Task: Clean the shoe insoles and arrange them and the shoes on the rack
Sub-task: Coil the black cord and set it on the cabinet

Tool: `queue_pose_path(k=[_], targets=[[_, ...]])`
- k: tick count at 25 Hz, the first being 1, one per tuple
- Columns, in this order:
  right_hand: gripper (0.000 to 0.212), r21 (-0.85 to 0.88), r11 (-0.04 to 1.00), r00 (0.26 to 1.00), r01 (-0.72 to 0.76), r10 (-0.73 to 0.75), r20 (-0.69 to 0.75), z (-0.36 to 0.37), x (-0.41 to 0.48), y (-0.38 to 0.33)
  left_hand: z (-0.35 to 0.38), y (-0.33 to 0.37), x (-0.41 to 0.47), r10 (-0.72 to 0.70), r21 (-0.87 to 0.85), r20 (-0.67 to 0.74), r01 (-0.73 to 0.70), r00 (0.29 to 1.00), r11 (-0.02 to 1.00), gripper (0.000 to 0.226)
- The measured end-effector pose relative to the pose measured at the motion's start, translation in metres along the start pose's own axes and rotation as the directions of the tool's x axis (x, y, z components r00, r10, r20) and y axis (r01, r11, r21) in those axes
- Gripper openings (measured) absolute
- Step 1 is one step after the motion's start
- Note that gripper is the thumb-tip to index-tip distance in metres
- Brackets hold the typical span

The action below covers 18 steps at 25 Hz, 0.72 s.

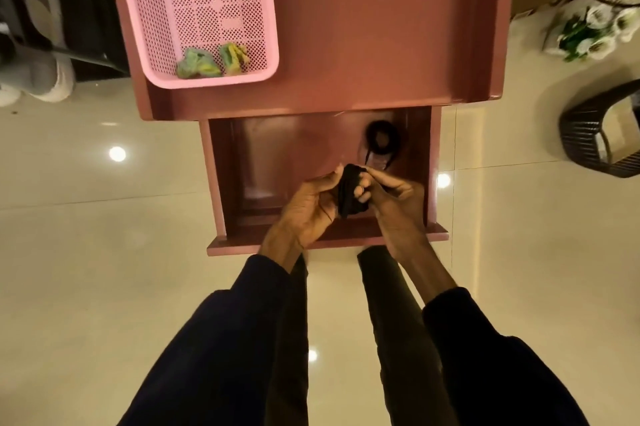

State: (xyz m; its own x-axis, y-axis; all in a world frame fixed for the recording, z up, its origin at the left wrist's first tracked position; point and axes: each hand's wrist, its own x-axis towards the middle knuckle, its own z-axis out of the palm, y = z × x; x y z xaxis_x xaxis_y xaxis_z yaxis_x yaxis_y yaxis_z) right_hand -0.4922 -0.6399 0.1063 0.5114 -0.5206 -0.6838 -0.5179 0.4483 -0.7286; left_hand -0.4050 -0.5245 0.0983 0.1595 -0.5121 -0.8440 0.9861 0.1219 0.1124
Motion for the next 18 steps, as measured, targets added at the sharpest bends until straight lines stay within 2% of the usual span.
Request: queue_pose_path(k=[3,7,8,10,11,14,18], targets=[[0.022,-0.001,1.000,0.999,-0.025,0.025,-0.042,0.001,0.006,0.000,0.008,-0.007,0.011,0.067,0.045,-0.143,-0.061,0.987,0.997,0.026],[0.022,-0.110,0.994,0.999,-0.019,0.015,-0.032,-0.002,0.020,0.003,0.008,-0.009,0.034,0.171,0.302,-0.311,-0.073,0.935,0.951,0.045],[0.021,-0.123,0.992,0.999,-0.017,0.014,-0.029,-0.003,0.026,0.003,0.006,-0.008,0.038,0.193,0.408,-0.307,-0.054,0.932,0.911,0.044],[0.021,-0.151,0.989,0.999,0.001,-0.007,-0.038,-0.003,0.035,0.004,0.004,-0.004,0.039,0.218,0.637,-0.246,-0.012,0.945,0.771,0.039],[0.021,-0.170,0.985,0.998,0.020,-0.030,-0.053,-0.001,0.038,0.005,0.004,-0.002,0.038,0.230,0.690,-0.242,0.001,0.943,0.723,0.041],[0.022,-0.255,0.965,0.987,0.065,-0.100,-0.126,0.010,0.054,0.015,-0.002,0.005,0.044,0.289,0.669,-0.277,-0.032,0.916,0.743,0.041],[0.023,-0.303,0.951,0.972,0.056,-0.121,-0.201,0.030,0.081,0.027,-0.003,0.013,0.056,0.346,0.619,-0.243,-0.129,0.906,0.774,0.023]])
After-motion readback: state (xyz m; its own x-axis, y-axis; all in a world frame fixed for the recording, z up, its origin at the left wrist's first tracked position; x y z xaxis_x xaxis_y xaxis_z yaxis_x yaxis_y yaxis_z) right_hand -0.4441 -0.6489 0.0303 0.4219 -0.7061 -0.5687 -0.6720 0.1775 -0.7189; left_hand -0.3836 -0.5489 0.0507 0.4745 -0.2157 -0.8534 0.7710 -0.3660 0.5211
